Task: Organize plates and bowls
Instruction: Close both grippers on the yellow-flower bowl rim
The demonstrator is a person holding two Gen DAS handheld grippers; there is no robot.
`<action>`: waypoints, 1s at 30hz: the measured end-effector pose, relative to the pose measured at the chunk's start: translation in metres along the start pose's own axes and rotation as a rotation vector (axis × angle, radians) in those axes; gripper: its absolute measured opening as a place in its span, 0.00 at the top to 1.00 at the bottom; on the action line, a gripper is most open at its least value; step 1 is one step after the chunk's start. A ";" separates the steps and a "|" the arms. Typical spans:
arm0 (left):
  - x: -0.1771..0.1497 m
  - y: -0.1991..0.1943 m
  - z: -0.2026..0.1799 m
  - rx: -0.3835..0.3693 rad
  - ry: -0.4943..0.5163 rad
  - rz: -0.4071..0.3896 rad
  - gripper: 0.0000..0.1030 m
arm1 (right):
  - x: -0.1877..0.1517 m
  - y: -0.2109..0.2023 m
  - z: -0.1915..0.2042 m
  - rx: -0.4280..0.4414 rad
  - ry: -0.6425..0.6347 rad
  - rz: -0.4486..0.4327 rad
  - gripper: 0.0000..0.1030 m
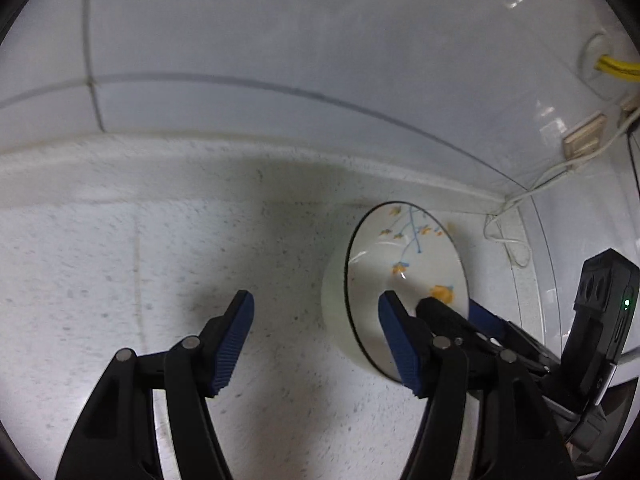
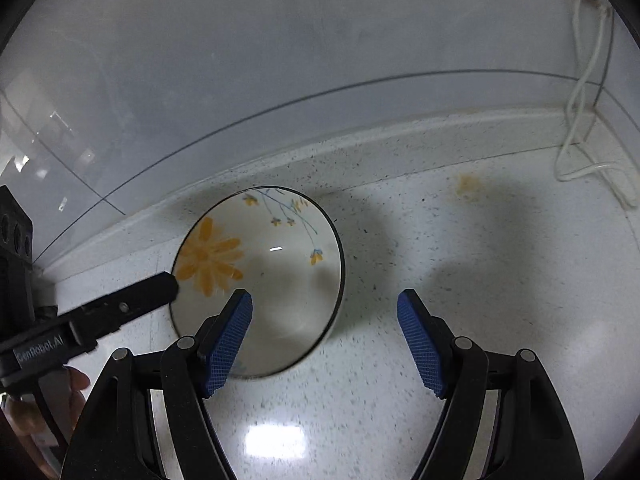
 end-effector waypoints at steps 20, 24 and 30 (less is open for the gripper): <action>-0.031 0.009 -0.008 -0.111 -0.094 0.054 0.80 | -0.017 0.027 0.002 0.074 0.074 0.129 0.83; -0.056 -0.019 -0.015 -0.129 -0.103 0.054 0.81 | -0.034 0.007 0.009 0.061 0.062 0.134 0.83; -0.099 -0.091 -0.026 -0.178 -0.093 0.016 0.80 | -0.066 -0.045 0.024 0.070 0.039 0.112 0.83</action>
Point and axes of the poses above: each gripper's, at about its wrist camera, not at the fingertips, and y roughly the way its jaws point, z to its left, x to its top, the point moved 4 cm from there along y, roughly the way its jaws point, and after that the axes turned 8 degrees about y, right-handed, at the moved point
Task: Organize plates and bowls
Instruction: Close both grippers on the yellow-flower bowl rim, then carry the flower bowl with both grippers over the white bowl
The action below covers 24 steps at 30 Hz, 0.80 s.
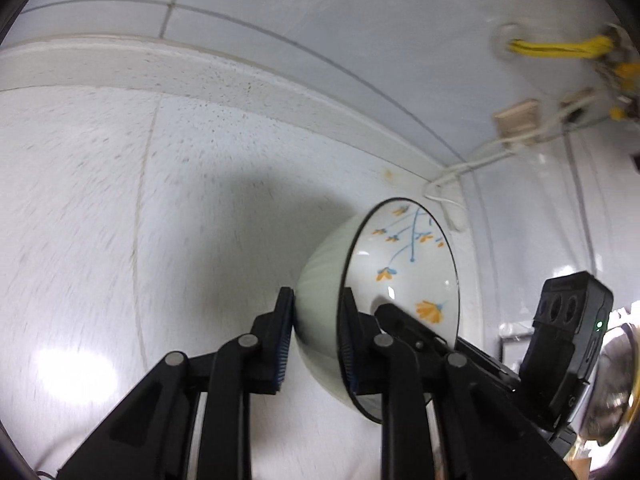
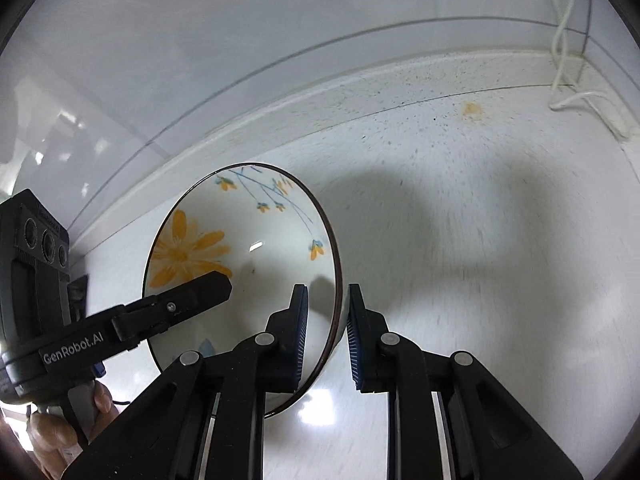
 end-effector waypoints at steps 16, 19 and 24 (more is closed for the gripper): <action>-0.152 -0.198 -0.006 -0.017 0.020 -0.067 0.80 | -0.162 -0.150 0.076 0.038 -0.115 -0.061 0.83; -0.176 -0.205 0.008 0.018 0.014 -0.063 0.80 | -0.191 -0.149 0.086 0.052 -0.137 -0.032 0.83; -0.205 -0.188 0.052 0.084 -0.070 -0.029 0.80 | -0.227 -0.114 0.094 0.053 -0.169 0.063 0.83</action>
Point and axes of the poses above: each gripper's, at about its wrist camera, not at the fingertips, and y roughly the way its jaws point, z to its left, x to its top, the point moved 4 cm from there along y, roughly the way its jaws point, and after that the axes turned 8 degrees about y, right-handed, at the moved point
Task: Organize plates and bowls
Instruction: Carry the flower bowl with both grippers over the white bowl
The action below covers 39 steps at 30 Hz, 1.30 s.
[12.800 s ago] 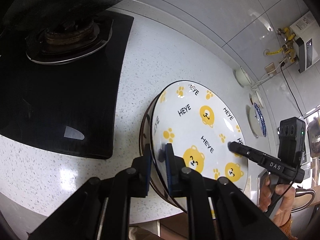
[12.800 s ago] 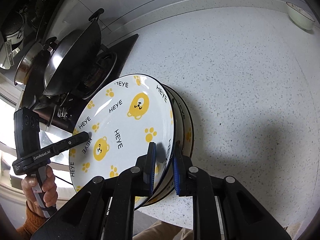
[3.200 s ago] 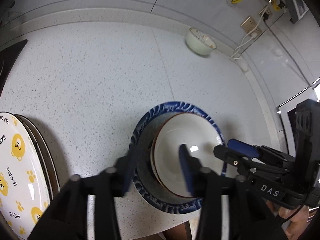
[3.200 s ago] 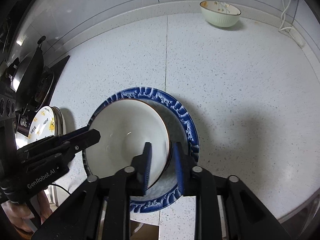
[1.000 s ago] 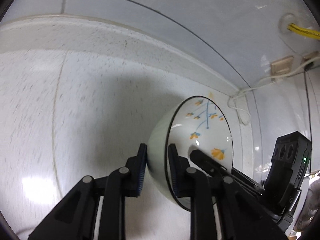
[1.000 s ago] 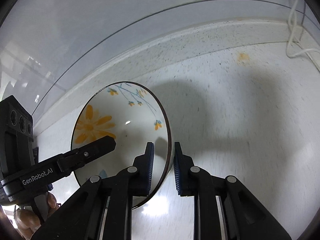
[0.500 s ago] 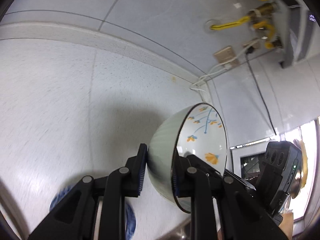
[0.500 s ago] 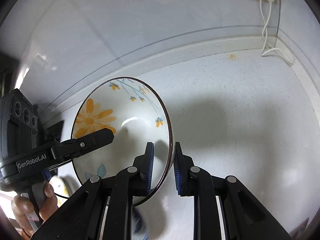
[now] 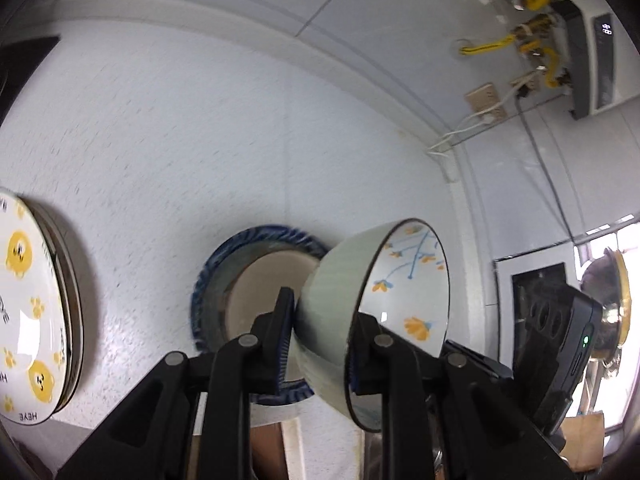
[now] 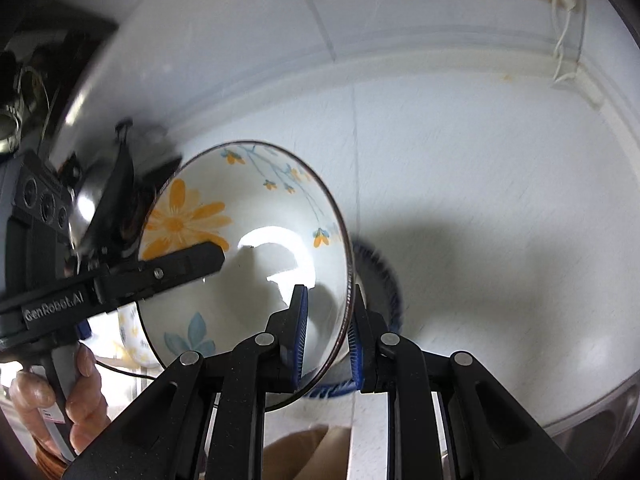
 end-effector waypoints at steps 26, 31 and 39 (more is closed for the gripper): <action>-0.015 0.067 0.017 0.136 0.064 0.085 0.78 | -0.024 0.057 -0.006 -0.001 -0.010 0.107 0.82; -0.012 0.074 0.005 0.184 0.116 0.077 0.78 | -0.023 0.056 -0.003 -0.015 -0.014 0.099 0.81; -0.009 0.079 0.003 0.185 0.152 0.072 0.74 | -0.022 0.056 -0.002 -0.011 0.000 0.094 0.80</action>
Point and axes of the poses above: each gripper's, at about its wrist camera, not at the fingertips, and y roughly the way its jaws point, z to its left, x to its top, the point moved 4 cm from there along y, roughly the way its jaws point, and after that the axes turned 8 degrees about y, right-handed, at the moved point
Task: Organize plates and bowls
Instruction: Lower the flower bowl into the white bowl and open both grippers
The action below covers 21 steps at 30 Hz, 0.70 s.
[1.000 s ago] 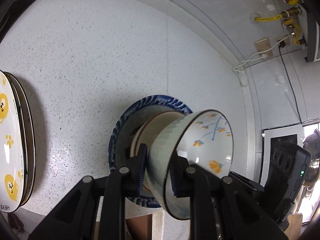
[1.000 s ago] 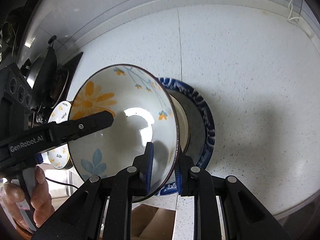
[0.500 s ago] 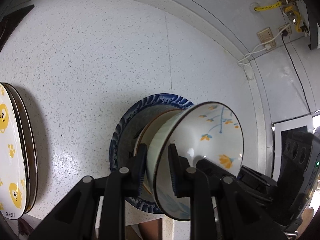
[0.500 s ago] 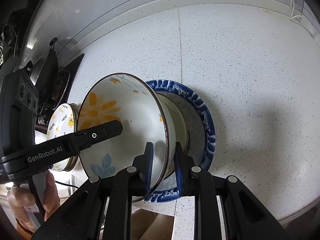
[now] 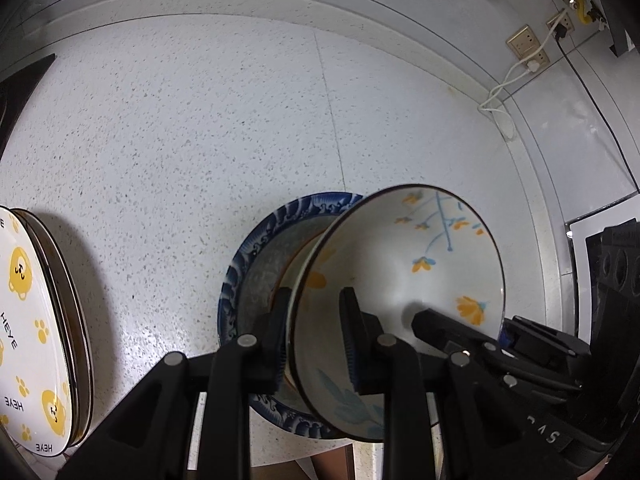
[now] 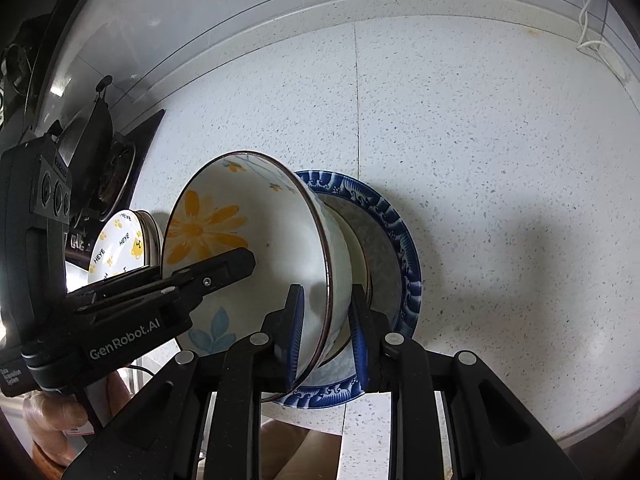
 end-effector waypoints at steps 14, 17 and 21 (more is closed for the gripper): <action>0.014 -0.009 -0.003 -0.041 0.068 -0.028 0.45 | 0.004 -0.013 0.000 -0.032 -0.018 -0.052 0.71; 0.016 -0.014 -0.002 -0.027 0.084 -0.046 0.39 | 0.003 -0.012 0.000 -0.034 -0.014 -0.059 0.68; 0.016 -0.016 -0.005 -0.024 0.111 -0.051 0.39 | 0.001 -0.013 0.000 -0.035 -0.012 -0.073 0.68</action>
Point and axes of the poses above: each gripper's, at about its wrist camera, not at the fingertips, and y roughly the way its jaws point, z to its left, x to its top, the point moved 4 cm from there along y, roughly the way its jaws point, and after that the axes turned 8 degrees about y, right-handed, at the moved point
